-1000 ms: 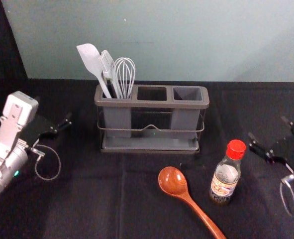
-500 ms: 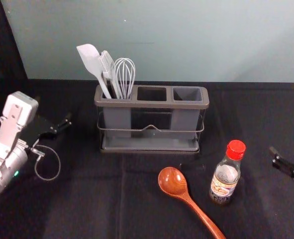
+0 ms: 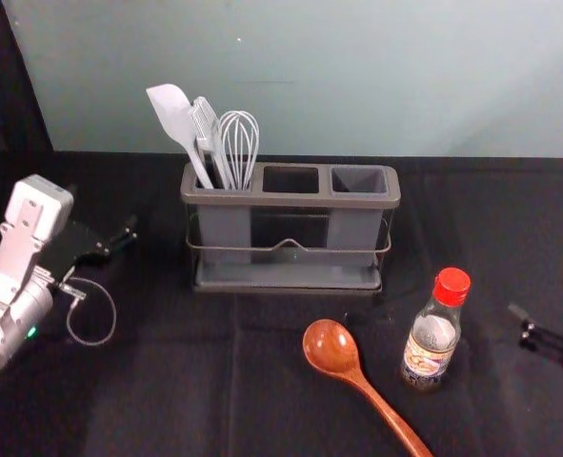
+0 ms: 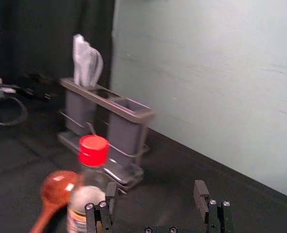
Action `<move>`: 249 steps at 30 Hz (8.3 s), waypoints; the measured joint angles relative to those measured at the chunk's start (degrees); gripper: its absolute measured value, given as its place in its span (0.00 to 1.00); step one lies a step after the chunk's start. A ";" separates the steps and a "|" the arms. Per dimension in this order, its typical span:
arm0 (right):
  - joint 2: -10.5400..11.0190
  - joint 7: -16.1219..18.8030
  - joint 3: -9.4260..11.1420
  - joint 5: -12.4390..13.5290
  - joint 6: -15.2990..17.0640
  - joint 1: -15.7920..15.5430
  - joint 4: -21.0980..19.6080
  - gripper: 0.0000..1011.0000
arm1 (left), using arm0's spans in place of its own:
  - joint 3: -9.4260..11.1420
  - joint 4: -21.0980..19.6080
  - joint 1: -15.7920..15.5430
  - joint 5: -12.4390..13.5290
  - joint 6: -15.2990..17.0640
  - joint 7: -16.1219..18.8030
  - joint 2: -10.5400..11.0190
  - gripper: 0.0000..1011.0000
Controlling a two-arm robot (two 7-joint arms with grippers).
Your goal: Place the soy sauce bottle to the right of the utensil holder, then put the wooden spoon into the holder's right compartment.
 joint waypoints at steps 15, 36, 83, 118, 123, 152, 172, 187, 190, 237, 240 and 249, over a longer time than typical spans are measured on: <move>-3.98 7.58 -4.77 3.92 2.80 5.43 -0.63 0.99 | 0.00 0.00 0.00 0.00 0.00 0.00 0.00 0.99; -14.68 3.39 -9.42 -0.66 9.45 12.37 1.84 0.99 | 0.00 0.00 0.00 0.00 0.00 0.00 0.00 0.99; -19.65 6.83 -5.34 -5.11 12.91 10.24 0.22 0.65 | 0.00 0.00 0.00 0.00 0.00 0.00 0.00 0.99; -21.66 9.53 -3.47 -7.69 15.45 21.99 6.46 0.38 | 0.00 0.00 0.00 0.00 0.00 0.00 0.00 0.99; -22.90 9.98 -4.56 -7.66 15.14 25.33 10.23 0.38 | 0.00 0.00 0.00 0.00 0.00 0.00 0.00 0.99; -28.29 10.30 -8.88 -8.85 13.50 34.83 22.36 0.38 | 0.00 0.00 0.00 0.00 0.00 0.00 0.00 0.99; -29.49 10.70 -9.16 -8.39 12.40 35.41 24.28 0.38 | 0.00 0.00 0.00 0.00 0.00 0.00 0.00 0.99; -30.20 10.64 -9.39 -8.41 11.90 35.70 25.31 0.38 | 0.00 0.00 0.00 0.00 0.00 0.00 0.00 0.99; -30.33 10.59 -9.35 -8.36 11.73 35.70 25.42 0.38 | 0.00 0.00 0.00 0.00 0.00 0.00 0.00 0.99; -22.09 9.45 -11.92 -12.64 21.22 18.52 3.65 0.99 | 0.00 0.00 0.00 0.00 0.00 0.00 0.00 0.99; -22.45 9.47 -13.36 -13.20 22.19 18.80 4.49 0.99 | 0.00 0.00 0.00 0.00 0.00 0.00 0.00 0.99; -23.47 9.89 -15.75 -13.70 22.38 19.17 6.18 0.99 | 0.00 0.00 0.00 0.00 0.00 0.00 0.00 0.99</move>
